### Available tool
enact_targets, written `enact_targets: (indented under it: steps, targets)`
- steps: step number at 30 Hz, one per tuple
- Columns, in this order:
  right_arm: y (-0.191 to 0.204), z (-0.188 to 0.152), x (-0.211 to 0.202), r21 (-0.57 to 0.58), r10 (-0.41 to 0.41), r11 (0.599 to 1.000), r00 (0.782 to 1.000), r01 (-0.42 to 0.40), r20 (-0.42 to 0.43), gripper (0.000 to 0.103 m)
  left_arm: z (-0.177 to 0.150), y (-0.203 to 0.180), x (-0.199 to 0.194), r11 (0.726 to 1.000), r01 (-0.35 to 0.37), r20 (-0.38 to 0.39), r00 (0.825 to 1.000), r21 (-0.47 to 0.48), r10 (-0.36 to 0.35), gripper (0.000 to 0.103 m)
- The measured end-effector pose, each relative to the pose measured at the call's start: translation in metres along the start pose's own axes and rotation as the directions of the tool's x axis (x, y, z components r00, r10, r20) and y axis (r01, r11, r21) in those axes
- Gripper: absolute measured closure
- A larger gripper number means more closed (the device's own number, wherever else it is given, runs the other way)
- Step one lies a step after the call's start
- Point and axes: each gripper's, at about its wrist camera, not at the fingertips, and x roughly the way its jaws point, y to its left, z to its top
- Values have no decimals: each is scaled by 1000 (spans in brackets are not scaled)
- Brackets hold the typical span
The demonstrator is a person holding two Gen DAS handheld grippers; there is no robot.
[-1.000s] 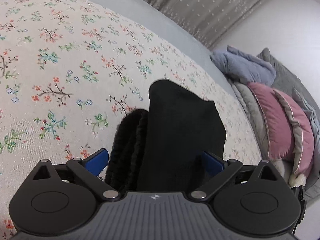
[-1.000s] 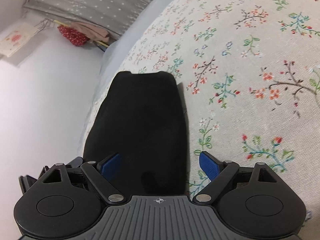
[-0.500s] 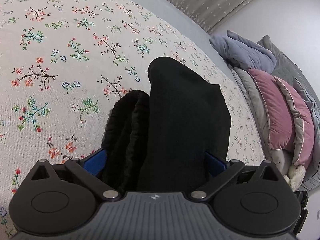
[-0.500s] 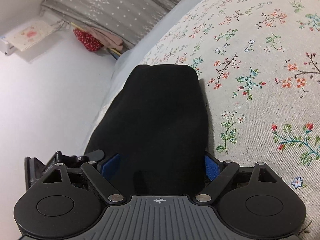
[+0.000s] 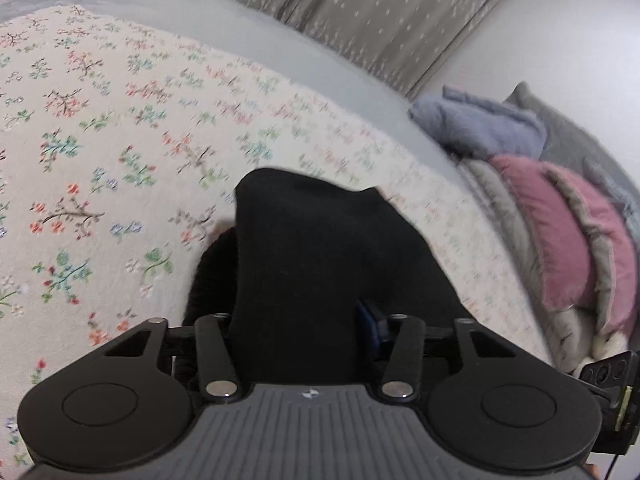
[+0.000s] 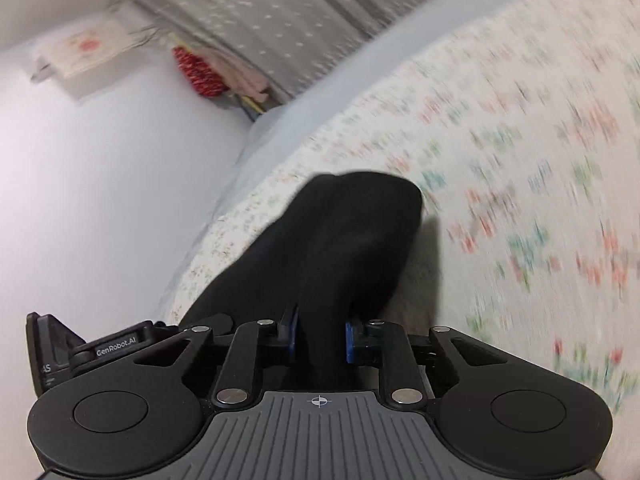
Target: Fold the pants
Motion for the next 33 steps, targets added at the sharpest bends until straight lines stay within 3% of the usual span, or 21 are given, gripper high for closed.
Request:
enact_targets:
  steps: [8, 14, 16, 20, 23, 25, 27, 29, 31, 33]
  targets:
    - [18, 41, -14, -169, -64, 983, 998, 68, 26, 83, 2, -24, 17, 997, 55, 35, 998, -54, -53, 49]
    - [21, 81, -27, -308, -69, 947, 995, 88, 72, 83, 20, -50, 19, 991, 122, 138, 984, -54, -113, 52]
    - [15, 94, -27, -328, -64, 941, 995, 84, 71, 83, 22, -60, 26, 990, 134, 149, 981, -51, -125, 60]
    - [-10, 112, -15, -312, -89, 945, 995, 95, 32, 83, 17, -71, 58, 995, 89, 111, 990, -39, -84, 60]
    - [-46, 115, 9, -292, -172, 945, 984, 150, -53, 82, 8, -71, 93, 998, 37, 41, 999, -57, -34, 58]
    - [-67, 109, 26, -278, -229, 941, 969, 194, -96, 76, 4, -77, 97, 999, 29, 51, 998, -31, -27, 56]
    - [-81, 111, 27, -234, -211, 954, 973, 185, -89, 71, 5, -81, 96, 1000, 16, 54, 998, -5, -15, 54]
    - [-88, 115, 22, -196, -204, 963, 976, 187, -74, 64, 7, -73, 96, 999, 25, 41, 999, -28, -24, 46]
    - [-92, 114, 20, -182, -215, 963, 974, 199, -75, 48, 7, -64, 96, 997, 44, 30, 999, -58, -42, 40]
    - [-91, 111, 19, -192, -243, 955, 967, 225, -74, 42, 8, -64, 91, 998, 39, 37, 999, -59, -37, 37]
